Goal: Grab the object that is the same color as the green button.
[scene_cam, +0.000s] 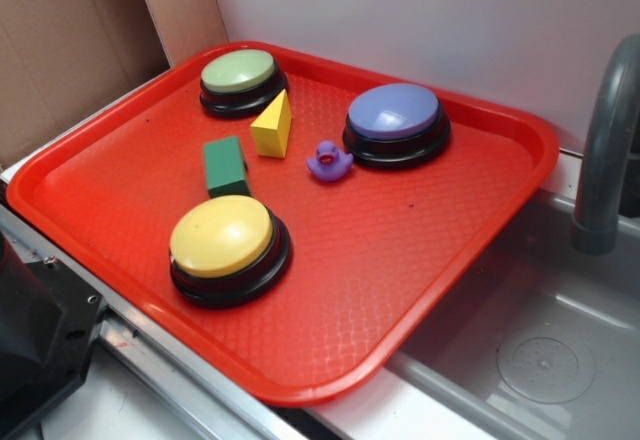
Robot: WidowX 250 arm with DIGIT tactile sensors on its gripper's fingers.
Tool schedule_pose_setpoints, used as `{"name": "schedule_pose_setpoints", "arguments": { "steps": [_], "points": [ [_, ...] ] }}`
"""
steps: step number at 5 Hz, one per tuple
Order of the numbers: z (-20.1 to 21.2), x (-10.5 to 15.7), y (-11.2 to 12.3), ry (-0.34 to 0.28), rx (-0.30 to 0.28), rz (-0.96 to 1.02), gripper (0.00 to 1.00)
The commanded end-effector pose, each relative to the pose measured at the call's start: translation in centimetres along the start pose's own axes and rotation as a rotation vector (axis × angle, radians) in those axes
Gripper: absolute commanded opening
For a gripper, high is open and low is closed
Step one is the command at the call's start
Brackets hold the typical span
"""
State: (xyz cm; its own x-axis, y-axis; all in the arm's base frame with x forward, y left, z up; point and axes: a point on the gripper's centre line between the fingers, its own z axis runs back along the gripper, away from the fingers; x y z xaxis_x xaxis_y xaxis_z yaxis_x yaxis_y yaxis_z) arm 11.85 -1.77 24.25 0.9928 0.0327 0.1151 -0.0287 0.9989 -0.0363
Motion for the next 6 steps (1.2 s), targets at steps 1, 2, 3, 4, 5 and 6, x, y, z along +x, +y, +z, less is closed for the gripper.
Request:
{"name": "schedule_pose_setpoints", "arguments": {
  "steps": [1,2,3,4,5,6],
  "points": [
    [0.0,0.0,0.0,0.000,0.000,0.000,1.00],
    [-1.2,0.9,0.5,0.041,-0.053,0.151,1.00],
    [-2.4,1.4,0.3,0.026,-0.053,0.254,1.00],
    [-4.9,3.1,0.3,-0.018,-0.068,0.347,1.00],
    [-8.5,4.8,0.6,-0.080,-0.062,0.524,1.00],
    [-11.2,6.1,1.0,-0.140,-0.042,0.673,1.00]
  ]
}}
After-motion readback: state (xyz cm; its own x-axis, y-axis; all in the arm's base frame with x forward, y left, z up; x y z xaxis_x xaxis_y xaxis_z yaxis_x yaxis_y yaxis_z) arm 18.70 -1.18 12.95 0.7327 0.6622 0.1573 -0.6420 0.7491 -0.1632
